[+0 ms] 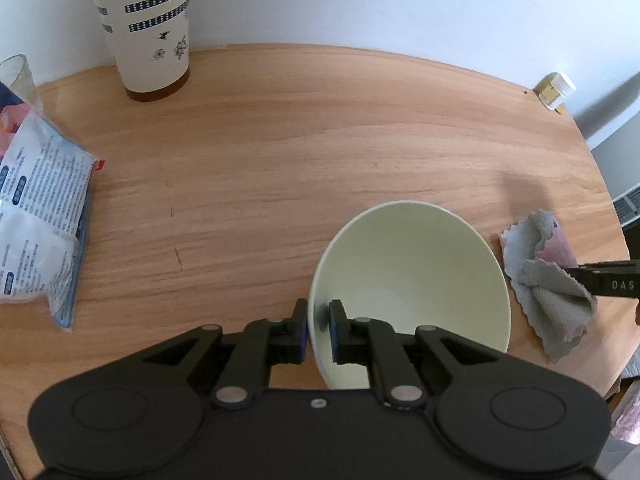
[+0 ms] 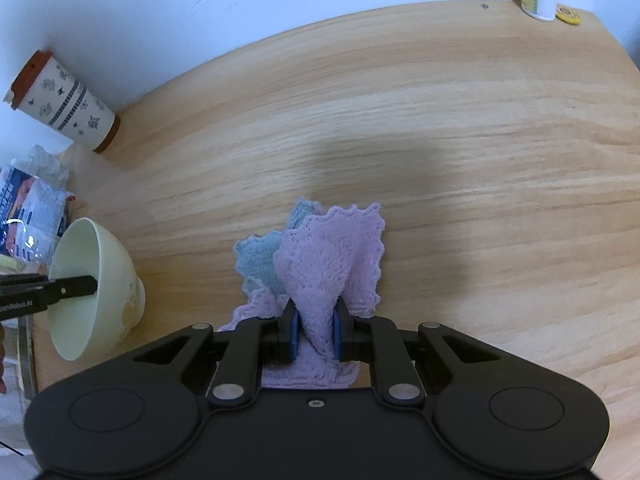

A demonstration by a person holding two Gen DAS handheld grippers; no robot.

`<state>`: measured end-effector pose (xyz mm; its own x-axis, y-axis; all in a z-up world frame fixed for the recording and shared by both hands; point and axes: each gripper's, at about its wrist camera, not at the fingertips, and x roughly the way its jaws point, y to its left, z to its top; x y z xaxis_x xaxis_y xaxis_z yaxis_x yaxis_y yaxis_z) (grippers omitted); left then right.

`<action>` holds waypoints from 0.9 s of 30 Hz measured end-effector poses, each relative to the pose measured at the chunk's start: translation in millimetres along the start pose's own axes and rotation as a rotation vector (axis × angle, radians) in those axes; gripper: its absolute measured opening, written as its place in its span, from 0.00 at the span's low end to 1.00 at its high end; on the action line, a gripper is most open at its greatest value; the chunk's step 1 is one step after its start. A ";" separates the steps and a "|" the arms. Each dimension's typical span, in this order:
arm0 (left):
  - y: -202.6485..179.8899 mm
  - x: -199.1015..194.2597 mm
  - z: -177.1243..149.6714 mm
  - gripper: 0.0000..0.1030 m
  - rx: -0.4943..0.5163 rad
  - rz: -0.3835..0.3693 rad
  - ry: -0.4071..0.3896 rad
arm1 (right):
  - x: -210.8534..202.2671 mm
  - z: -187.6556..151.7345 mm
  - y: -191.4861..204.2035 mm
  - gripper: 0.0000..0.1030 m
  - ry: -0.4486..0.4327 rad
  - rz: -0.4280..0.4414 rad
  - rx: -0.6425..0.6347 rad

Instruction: Clean bowl

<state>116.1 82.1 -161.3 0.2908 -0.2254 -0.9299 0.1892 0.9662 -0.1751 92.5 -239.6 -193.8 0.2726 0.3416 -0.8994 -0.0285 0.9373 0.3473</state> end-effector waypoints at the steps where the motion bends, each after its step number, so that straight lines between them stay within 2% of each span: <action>1: -1.1 0.4 -0.2 0.26 0.002 0.005 0.002 | 0.1 -0.2 0.7 0.17 -0.001 0.000 -0.003; 2: -3.2 0.7 -1.1 0.37 0.007 0.016 0.002 | 0.2 -0.7 1.1 0.17 -0.002 0.000 -0.006; 5: -6.6 -0.2 -2.8 0.42 -0.003 0.031 -0.009 | 0.6 -2.2 3.3 0.18 -0.008 -0.008 -0.021; 7: -7.2 -1.0 -3.3 0.51 -0.012 0.038 -0.006 | 0.3 -2.9 6.2 0.22 -0.016 -0.024 -0.037; 9: -9.5 -4.1 -4.8 0.57 -0.019 0.064 -0.020 | 0.0 -3.5 9.4 0.30 -0.022 -0.038 -0.055; 10: -10.1 -5.5 -5.4 0.64 -0.023 0.077 -0.024 | 0.0 -3.5 9.5 0.33 -0.023 -0.041 -0.058; 12: -11.3 -8.3 -6.7 0.73 -0.031 0.098 -0.032 | -1.1 -3.4 10.3 0.48 -0.024 -0.040 -0.068; 13: -12.0 -9.8 -7.3 0.78 -0.035 0.107 -0.036 | -2.2 -3.5 10.2 0.51 -0.027 -0.040 -0.072; 16: -14.8 -16.0 -11.0 0.82 -0.059 0.135 -0.059 | -5.7 -3.5 9.2 0.58 -0.042 -0.053 -0.079; 20: -20.5 -23.7 -17.7 0.97 -0.097 0.177 -0.072 | -12.3 -3.5 4.9 0.61 -0.055 -0.051 -0.091; 23: -28.6 -32.7 -24.8 0.99 -0.099 0.197 -0.082 | -19.3 -5.0 4.0 0.69 -0.070 -0.042 -0.105; 26: -36.8 -44.5 -33.0 0.99 -0.105 0.222 -0.089 | -30.7 -8.0 5.6 0.71 -0.083 -0.033 -0.112; 27: -40.4 -50.3 -36.8 0.99 -0.105 0.228 -0.099 | -37.8 -10.4 7.0 0.76 -0.090 -0.034 -0.112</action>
<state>59.4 59.0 -119.4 0.4057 -0.0066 -0.9140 0.0115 0.9999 -0.0021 72.0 -245.3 -160.1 0.3605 0.3064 -0.8810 -0.1234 0.9519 0.2805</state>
